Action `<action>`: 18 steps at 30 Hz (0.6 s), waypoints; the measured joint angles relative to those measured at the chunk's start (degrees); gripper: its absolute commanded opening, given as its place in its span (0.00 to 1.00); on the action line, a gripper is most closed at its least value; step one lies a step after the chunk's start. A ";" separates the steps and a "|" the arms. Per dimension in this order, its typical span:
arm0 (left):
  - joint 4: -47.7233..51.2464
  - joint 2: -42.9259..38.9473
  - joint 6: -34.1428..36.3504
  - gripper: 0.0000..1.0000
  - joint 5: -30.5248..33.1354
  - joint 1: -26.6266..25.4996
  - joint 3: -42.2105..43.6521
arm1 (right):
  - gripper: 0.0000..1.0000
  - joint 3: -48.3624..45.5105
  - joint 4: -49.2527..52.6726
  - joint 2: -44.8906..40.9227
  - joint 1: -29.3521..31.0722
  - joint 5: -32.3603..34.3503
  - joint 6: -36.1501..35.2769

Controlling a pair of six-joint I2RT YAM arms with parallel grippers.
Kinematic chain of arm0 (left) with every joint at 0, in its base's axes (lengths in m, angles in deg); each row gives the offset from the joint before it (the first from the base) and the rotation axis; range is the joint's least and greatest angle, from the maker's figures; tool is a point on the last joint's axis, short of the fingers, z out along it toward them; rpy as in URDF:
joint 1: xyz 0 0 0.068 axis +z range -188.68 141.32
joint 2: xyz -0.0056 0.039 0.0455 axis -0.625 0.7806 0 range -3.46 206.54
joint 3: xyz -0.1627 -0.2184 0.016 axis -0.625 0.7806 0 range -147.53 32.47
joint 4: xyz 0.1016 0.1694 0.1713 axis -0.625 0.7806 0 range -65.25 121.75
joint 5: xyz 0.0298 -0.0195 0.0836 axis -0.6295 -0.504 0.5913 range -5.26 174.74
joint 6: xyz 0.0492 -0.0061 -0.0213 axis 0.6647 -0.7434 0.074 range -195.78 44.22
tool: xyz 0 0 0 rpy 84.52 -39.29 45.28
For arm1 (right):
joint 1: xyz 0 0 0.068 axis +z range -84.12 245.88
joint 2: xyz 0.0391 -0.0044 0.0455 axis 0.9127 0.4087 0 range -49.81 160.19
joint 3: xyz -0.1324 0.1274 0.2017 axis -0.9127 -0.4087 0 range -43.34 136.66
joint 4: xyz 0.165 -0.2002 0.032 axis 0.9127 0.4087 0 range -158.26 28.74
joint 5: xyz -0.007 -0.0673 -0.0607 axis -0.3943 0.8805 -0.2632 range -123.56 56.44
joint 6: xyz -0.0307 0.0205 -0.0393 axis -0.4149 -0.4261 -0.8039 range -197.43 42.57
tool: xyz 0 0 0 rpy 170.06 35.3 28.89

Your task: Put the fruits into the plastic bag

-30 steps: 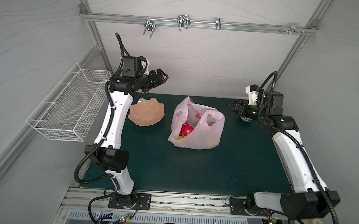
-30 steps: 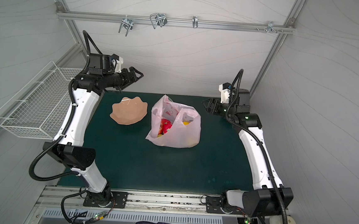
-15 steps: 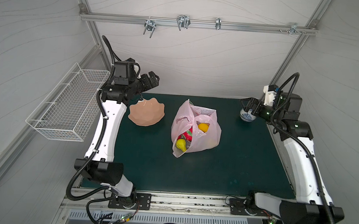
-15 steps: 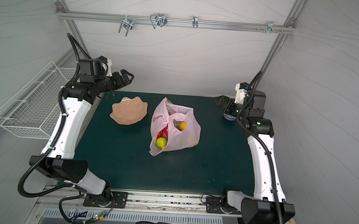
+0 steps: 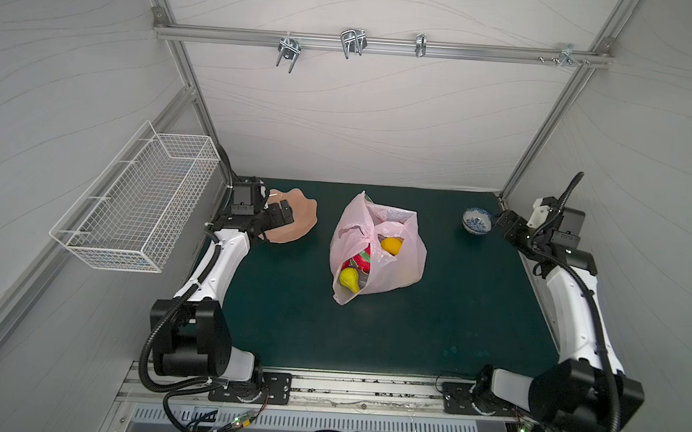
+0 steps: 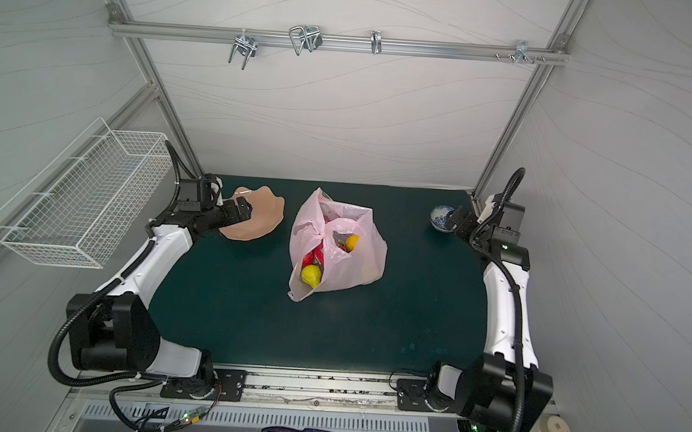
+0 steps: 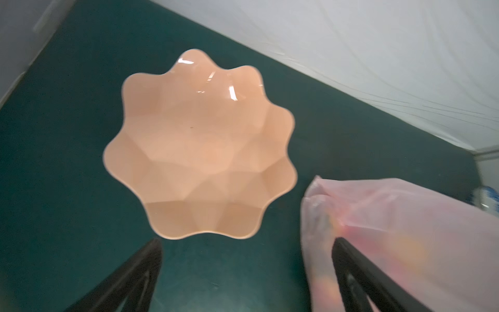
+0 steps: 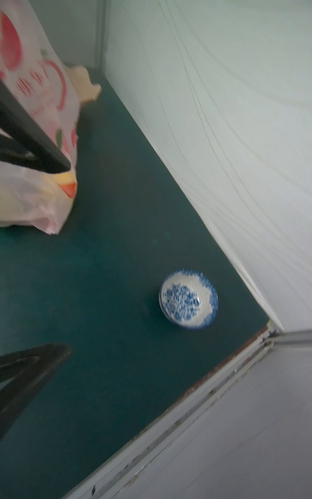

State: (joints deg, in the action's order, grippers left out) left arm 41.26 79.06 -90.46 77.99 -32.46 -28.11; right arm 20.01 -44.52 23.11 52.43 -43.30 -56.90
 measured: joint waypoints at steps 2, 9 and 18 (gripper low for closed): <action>-6.19 1.27 1.60 1.00 1.11 1.53 4.98 | 0.99 -5.64 -5.60 1.86 -0.55 2.75 0.11; -29.14 2.08 8.41 1.00 1.90 1.60 21.77 | 0.99 -21.11 -24.79 5.40 4.22 9.35 -4.52; -41.27 -7.91 11.96 0.99 -1.99 1.60 32.30 | 0.99 -32.74 -43.04 4.09 12.55 15.08 -10.25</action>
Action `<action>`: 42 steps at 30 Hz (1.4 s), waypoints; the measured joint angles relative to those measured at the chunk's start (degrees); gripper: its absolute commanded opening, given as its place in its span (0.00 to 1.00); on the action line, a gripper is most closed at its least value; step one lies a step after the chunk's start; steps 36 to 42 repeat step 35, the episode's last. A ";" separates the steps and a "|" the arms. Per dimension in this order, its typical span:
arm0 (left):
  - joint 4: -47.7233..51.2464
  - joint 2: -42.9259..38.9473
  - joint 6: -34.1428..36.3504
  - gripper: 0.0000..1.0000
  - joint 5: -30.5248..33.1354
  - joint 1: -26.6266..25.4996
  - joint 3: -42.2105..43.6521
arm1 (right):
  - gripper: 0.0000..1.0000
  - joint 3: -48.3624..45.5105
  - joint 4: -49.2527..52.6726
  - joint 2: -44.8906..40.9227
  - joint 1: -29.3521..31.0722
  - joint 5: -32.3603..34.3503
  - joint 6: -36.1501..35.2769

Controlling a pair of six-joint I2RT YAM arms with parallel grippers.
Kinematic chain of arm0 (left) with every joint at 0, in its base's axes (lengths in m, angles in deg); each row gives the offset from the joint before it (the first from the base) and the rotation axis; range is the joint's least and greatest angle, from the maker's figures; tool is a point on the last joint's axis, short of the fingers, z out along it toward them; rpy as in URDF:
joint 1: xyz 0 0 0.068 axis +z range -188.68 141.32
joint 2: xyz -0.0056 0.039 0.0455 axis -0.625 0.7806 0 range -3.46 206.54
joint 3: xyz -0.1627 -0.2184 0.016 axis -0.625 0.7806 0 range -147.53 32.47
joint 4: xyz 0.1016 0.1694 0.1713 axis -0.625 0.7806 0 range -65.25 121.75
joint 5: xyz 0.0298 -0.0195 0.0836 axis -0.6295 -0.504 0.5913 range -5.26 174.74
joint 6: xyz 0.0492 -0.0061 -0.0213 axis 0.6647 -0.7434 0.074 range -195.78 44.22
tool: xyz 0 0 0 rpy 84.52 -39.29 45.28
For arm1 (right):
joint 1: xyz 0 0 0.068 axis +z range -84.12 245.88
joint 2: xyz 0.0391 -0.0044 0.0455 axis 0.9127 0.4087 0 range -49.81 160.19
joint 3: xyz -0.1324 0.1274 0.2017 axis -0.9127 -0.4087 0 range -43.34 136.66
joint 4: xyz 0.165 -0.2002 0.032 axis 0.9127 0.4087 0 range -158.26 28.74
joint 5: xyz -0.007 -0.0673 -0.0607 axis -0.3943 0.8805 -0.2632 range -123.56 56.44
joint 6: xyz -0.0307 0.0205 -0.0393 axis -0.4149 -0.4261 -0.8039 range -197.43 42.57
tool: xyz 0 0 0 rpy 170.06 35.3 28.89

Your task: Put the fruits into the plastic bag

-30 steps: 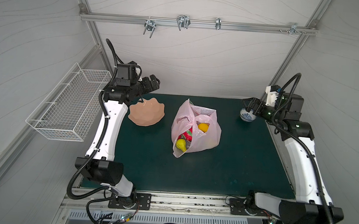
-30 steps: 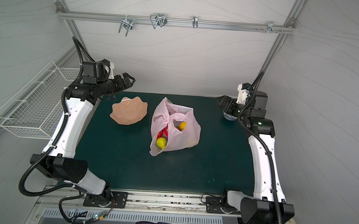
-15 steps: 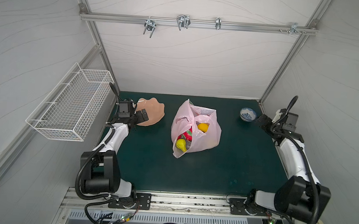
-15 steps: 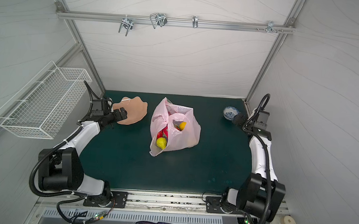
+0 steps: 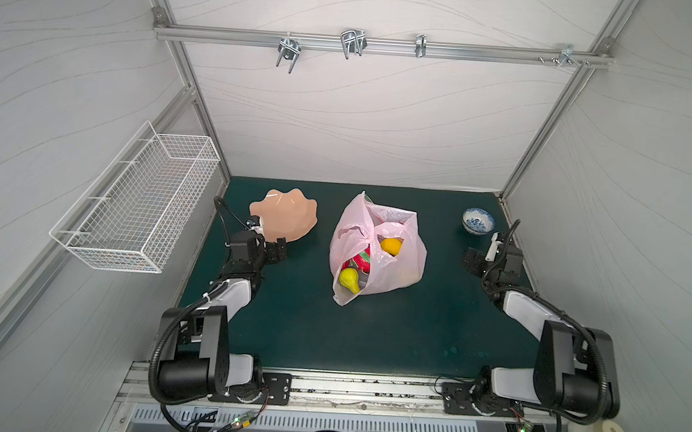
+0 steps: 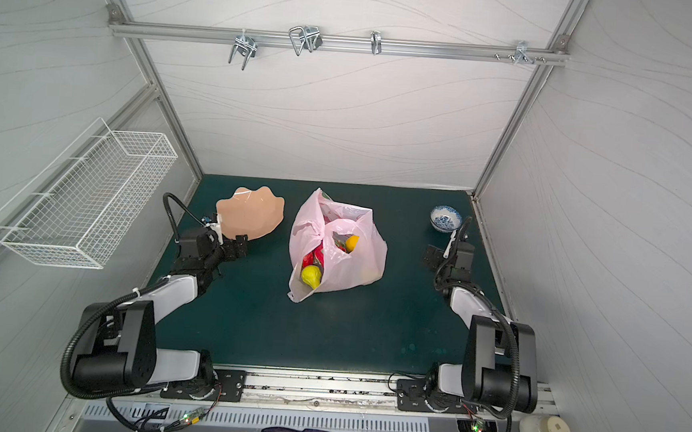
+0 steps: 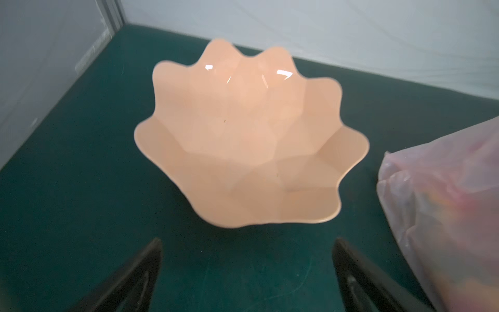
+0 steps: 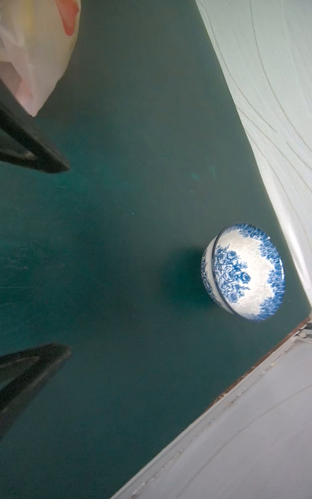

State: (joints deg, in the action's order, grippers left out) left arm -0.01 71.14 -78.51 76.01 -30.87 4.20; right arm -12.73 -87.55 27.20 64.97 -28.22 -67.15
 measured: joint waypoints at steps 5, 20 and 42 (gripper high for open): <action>-8.04 1.66 1.51 1.00 -1.99 -1.51 4.63 | 0.99 -6.16 -10.60 0.09 4.44 4.11 -2.62; -19.32 14.05 2.99 1.00 -3.04 -3.04 5.66 | 0.99 -6.78 -26.29 13.44 8.26 9.86 -7.15; -20.63 14.05 2.95 1.00 -3.04 -2.97 5.66 | 0.99 -6.56 -26.27 13.44 8.02 9.81 -7.10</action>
